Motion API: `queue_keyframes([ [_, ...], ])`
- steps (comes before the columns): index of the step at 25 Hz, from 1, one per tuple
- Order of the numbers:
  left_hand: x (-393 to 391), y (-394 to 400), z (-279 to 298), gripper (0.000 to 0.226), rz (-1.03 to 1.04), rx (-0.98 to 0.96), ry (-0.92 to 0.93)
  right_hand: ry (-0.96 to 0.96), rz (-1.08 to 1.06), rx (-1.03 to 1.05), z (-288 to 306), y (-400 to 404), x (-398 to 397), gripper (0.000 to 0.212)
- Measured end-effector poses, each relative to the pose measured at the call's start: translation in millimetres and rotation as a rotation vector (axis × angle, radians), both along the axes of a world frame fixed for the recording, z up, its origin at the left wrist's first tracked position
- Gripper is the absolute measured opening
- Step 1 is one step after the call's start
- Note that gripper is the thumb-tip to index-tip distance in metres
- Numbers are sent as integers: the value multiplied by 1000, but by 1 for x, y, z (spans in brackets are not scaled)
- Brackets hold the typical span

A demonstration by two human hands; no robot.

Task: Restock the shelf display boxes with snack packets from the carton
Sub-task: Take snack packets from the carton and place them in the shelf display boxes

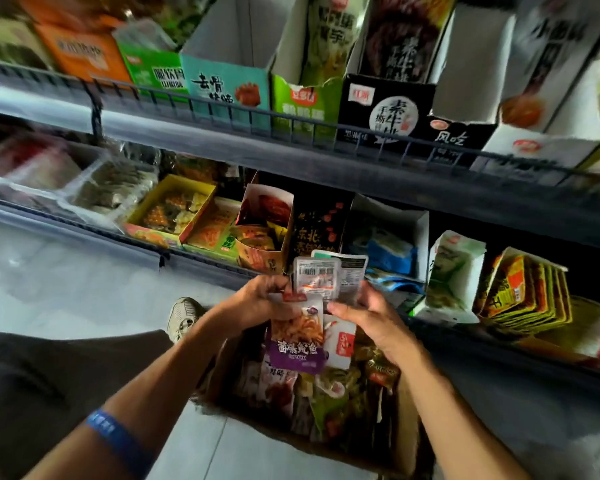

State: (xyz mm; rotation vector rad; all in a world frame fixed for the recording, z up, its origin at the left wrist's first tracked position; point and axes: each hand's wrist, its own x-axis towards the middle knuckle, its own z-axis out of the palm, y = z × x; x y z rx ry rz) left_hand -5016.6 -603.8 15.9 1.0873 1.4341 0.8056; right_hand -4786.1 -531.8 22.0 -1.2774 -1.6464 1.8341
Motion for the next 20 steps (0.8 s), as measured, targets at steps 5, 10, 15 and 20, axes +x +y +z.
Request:
queue_keyframes([
  [5,13,-5,13,43,38,-9,-137,109,40,-36,35,-12,6,25],
  [10,21,-10,13,59,17,-49,-147,169,-243,-71,48,-7,12,28],
  [15,43,6,25,57,105,-2,-68,120,-315,12,73,0,22,27],
  [20,62,10,58,48,240,-157,-197,-90,-241,347,80,3,30,28],
])
